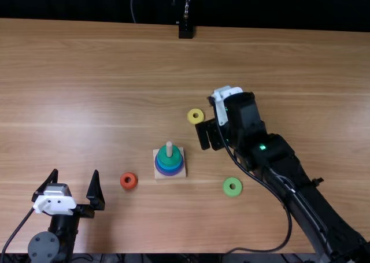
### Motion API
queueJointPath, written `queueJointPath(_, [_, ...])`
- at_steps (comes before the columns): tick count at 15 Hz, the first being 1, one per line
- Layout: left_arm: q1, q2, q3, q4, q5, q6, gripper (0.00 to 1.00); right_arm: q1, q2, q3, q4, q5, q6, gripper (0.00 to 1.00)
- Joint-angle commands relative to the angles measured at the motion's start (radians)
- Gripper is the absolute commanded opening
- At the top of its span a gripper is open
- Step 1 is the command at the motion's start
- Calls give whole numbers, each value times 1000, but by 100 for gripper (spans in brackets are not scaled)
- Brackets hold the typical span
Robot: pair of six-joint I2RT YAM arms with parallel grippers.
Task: Build the Hanoi tower: stack the rings onto the peg from bottom to top in this color order: purple, dark blue, light blue, dark green, light green, yellow, orange.
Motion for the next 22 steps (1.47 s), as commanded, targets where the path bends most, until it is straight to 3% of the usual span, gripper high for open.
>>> queueJointPath(1, [-6, -11, -30, 5, 12, -2, 100, -24, -48, -76, 5, 3, -35, 100])
queueJointPath(3, [-6, -11, -30, 5, 10, -2, 100, -26, -66, -136, -15, -1, -35, 100])
queueJointPath(7, [-6, -11, -30, 5, 12, -2, 100, -24, -65, -169, -275, -1, -31, 100])
queueJointPath(9, [-6, -11, -30, 5, 12, 0, 100, -24, -65, -169, -330, -4, -28, 100])
queueJointPath(22, [-6, -11, -30, 7, 10, -2, 100, -9, -3, -200, -349, -4, -18, 100])
